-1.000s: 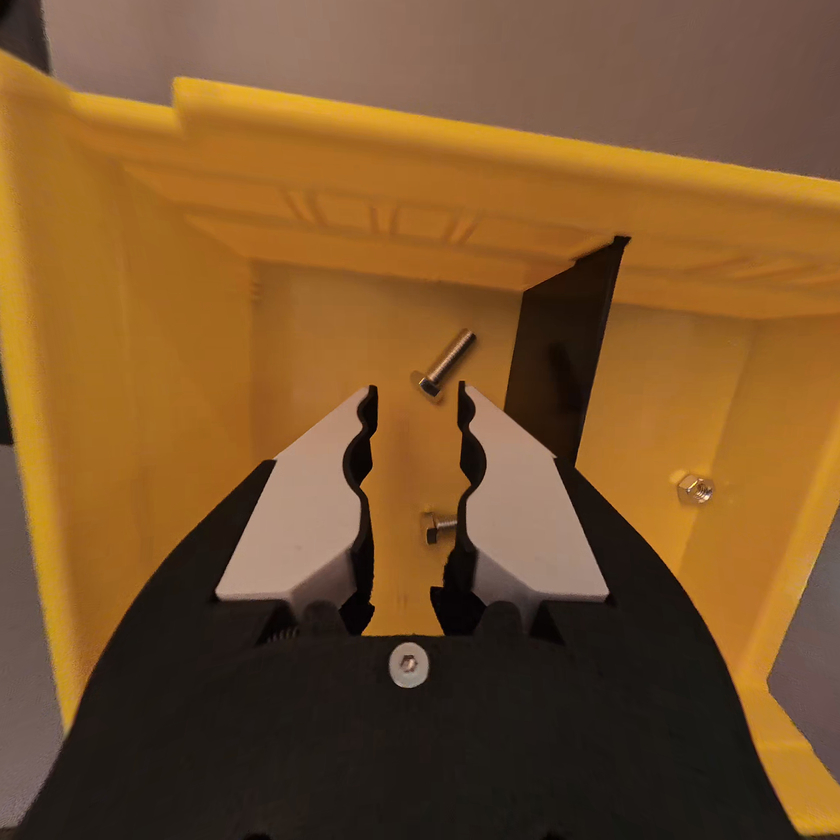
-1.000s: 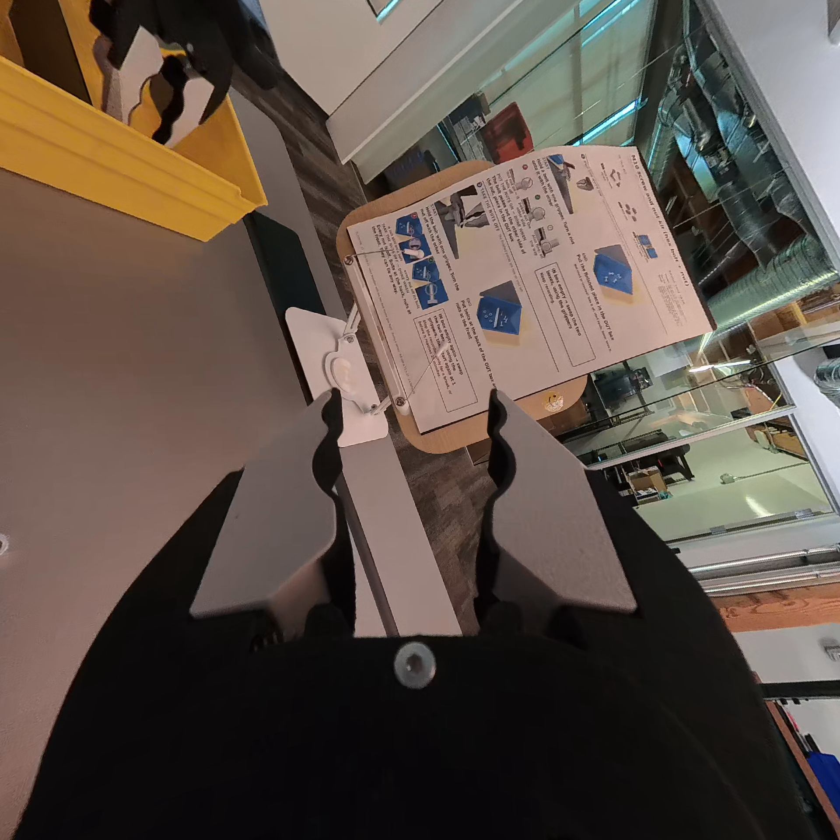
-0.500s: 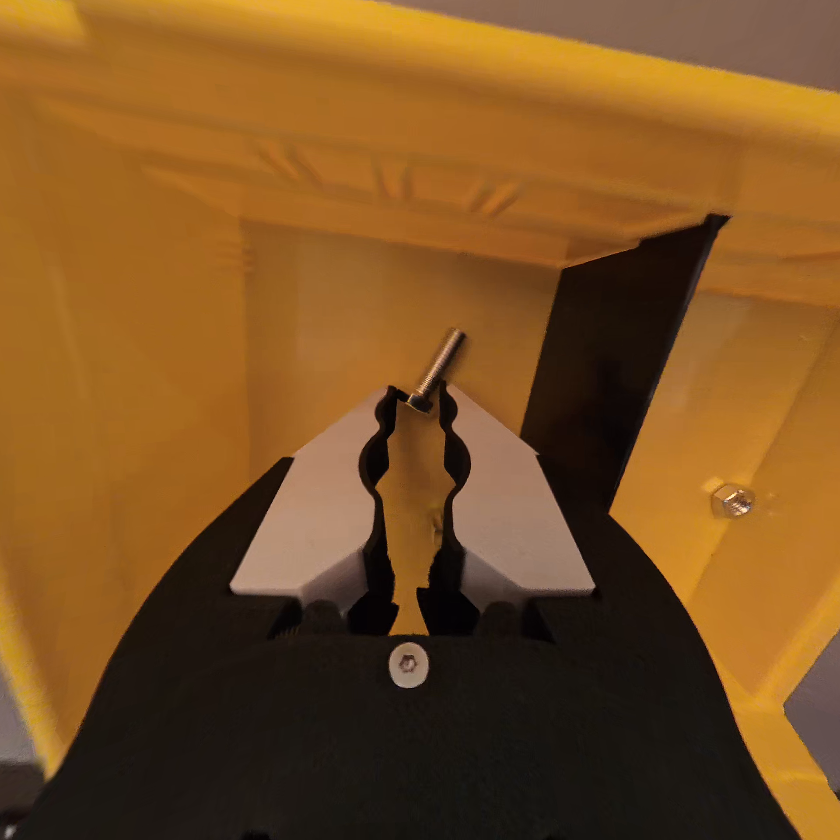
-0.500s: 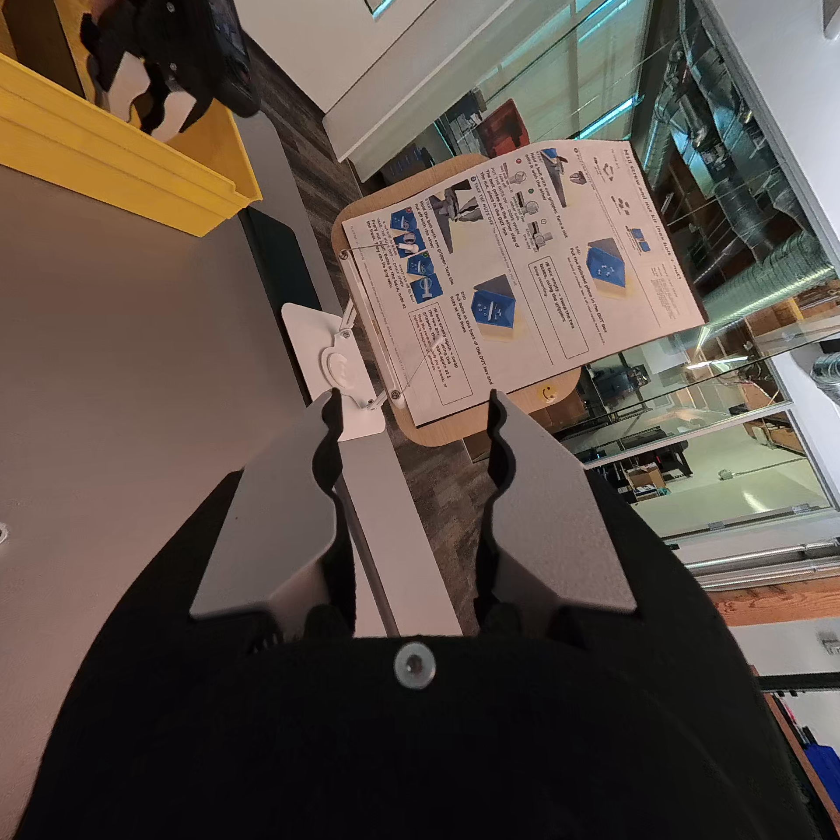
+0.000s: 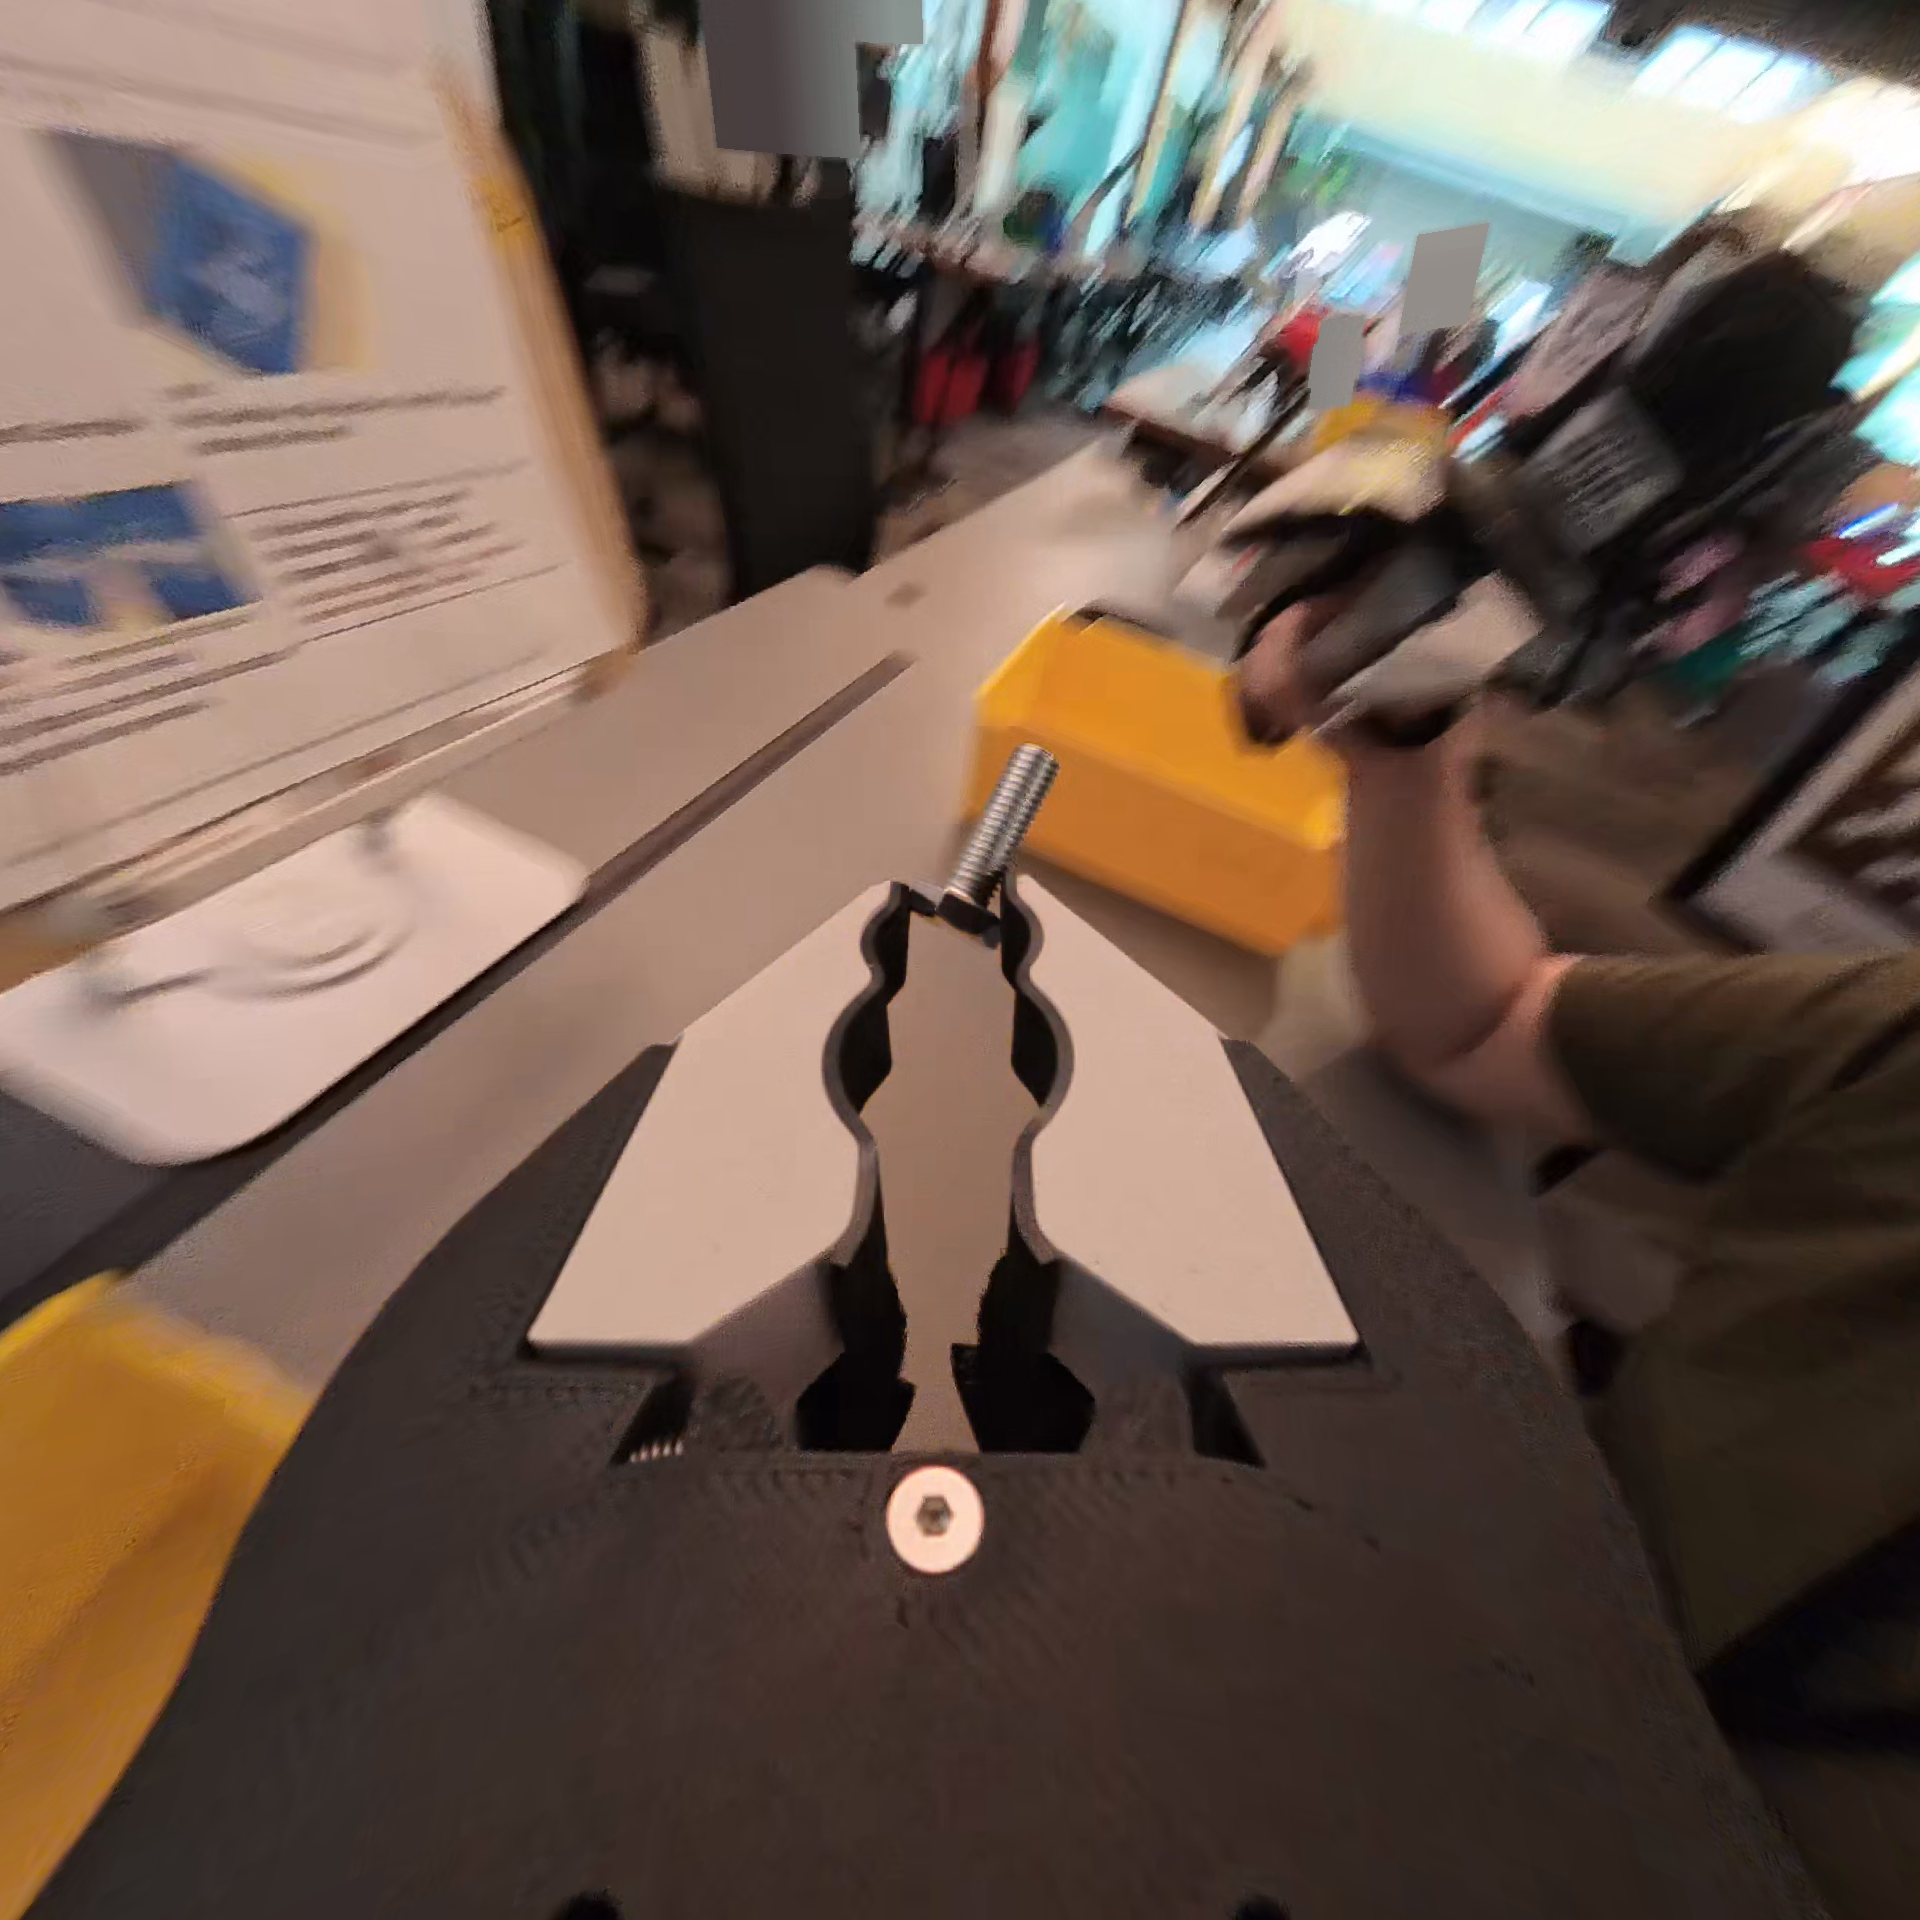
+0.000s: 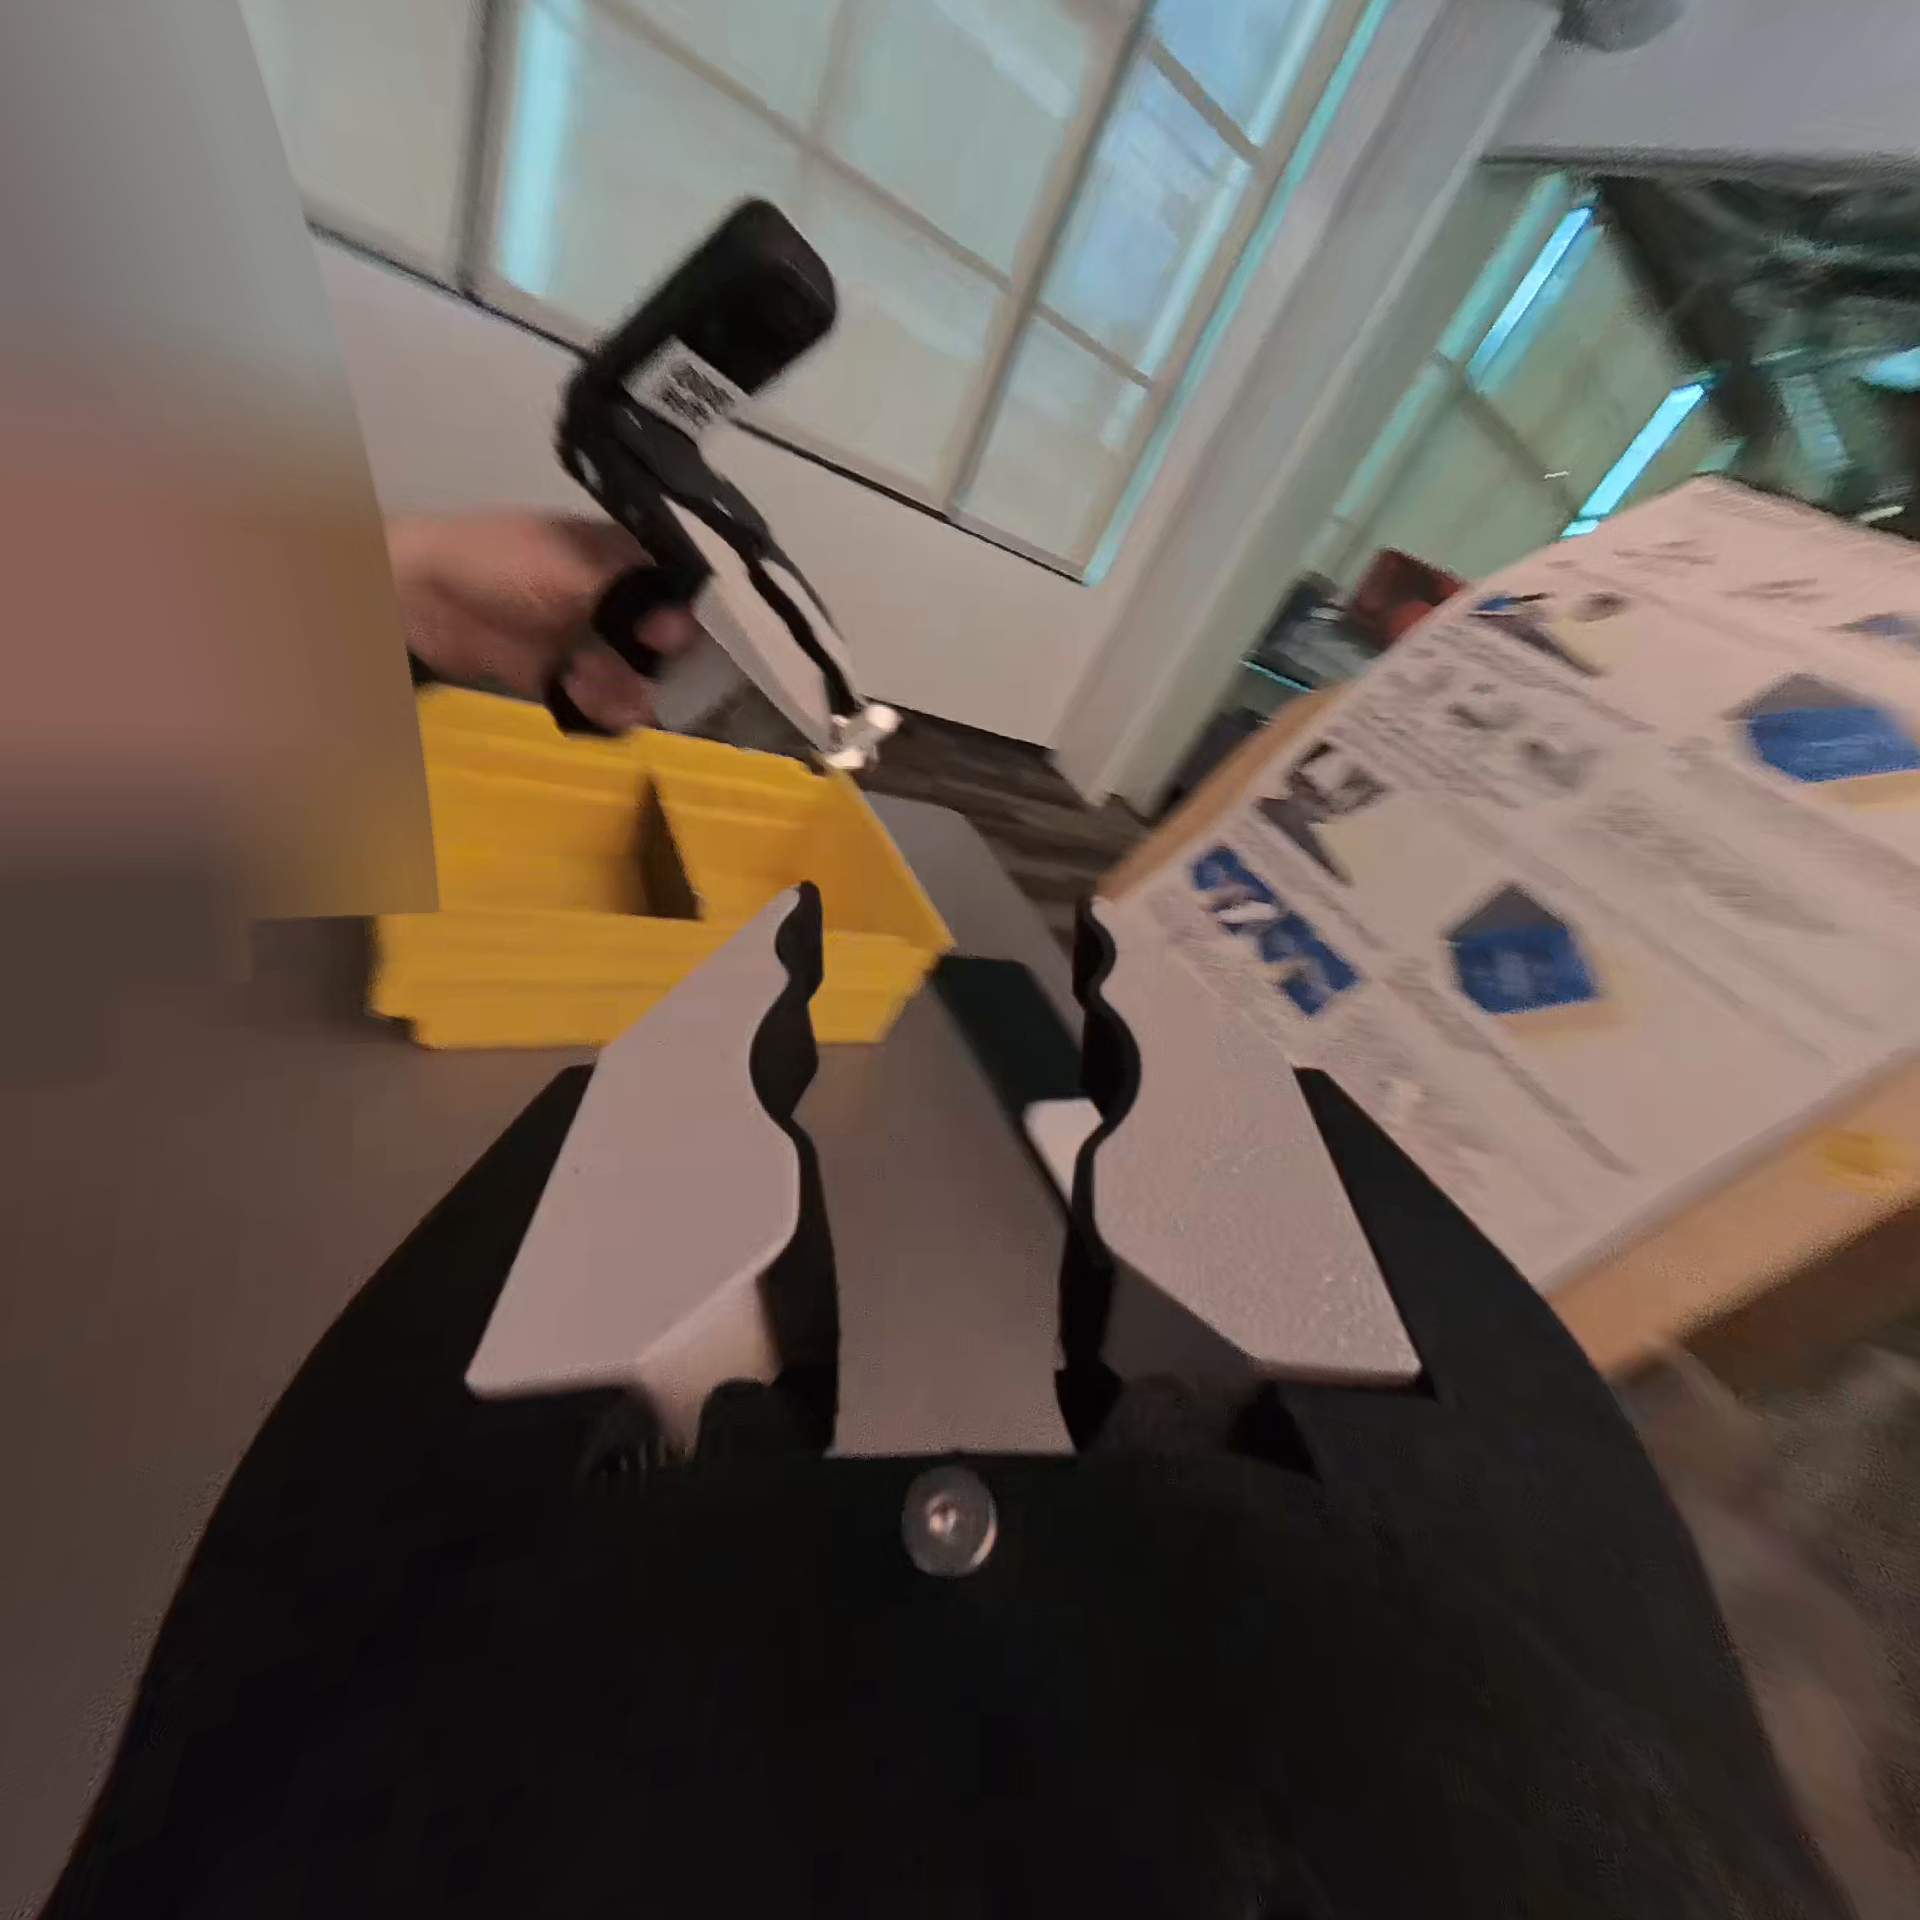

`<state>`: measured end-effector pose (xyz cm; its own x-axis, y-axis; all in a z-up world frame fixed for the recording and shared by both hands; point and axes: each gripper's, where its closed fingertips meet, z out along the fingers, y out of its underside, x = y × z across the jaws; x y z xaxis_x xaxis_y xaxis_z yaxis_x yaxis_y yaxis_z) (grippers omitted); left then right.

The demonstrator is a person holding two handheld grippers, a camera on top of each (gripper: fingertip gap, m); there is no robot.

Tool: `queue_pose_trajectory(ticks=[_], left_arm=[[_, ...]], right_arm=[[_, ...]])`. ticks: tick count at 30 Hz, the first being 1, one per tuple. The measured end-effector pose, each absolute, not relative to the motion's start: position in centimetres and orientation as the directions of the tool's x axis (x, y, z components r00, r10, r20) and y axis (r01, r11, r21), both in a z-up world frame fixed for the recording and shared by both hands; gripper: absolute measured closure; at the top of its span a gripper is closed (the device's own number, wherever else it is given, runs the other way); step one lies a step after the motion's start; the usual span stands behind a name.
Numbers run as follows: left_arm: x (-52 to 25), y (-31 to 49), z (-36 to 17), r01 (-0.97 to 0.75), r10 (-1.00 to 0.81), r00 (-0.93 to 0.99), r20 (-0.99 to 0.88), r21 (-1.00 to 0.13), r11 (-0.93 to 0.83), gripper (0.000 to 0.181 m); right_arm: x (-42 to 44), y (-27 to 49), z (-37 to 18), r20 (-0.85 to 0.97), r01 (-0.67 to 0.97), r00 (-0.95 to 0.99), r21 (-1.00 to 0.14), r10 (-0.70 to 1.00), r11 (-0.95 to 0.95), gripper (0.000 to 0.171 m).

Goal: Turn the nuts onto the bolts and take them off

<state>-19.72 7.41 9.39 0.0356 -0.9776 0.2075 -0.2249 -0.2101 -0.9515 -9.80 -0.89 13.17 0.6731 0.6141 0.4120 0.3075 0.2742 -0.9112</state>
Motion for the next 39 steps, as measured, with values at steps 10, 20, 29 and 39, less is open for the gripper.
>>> queue_pose_trajectory(ticks=[10, 20, 29, 39], left_arm=[[-11.4, -3.1, 12.8, -0.027, -0.898, -0.262, 0.354, -0.933, -0.360, 0.166], [-9.6, -3.1, 12.3, 0.000, -0.856, -0.330, 0.398, -0.907, -0.422, 0.166], [-10.4, -1.6, 11.8, -0.046, -0.944, -0.244, 0.222, -0.975, -0.217, 0.153], [-9.4, -3.4, 7.9, -0.274, -0.910, -0.293, 0.293, -0.938, -0.214, 0.174]], right_arm=[[-10.7, -3.8, 16.4, -0.036, -0.217, 0.483, -0.973, 0.875, 0.079, 0.143], [-10.3, -2.9, 15.0, 0.019, -0.108, 0.514, -0.990, 0.858, 0.087, 0.163], [-9.7, -1.4, 12.8, -0.206, -0.119, 0.499, -0.978, 0.842, -0.169, 0.164], [-11.5, -1.2, 10.3, -0.297, -0.055, 0.447, -0.951, 0.844, -0.305, 0.164]])
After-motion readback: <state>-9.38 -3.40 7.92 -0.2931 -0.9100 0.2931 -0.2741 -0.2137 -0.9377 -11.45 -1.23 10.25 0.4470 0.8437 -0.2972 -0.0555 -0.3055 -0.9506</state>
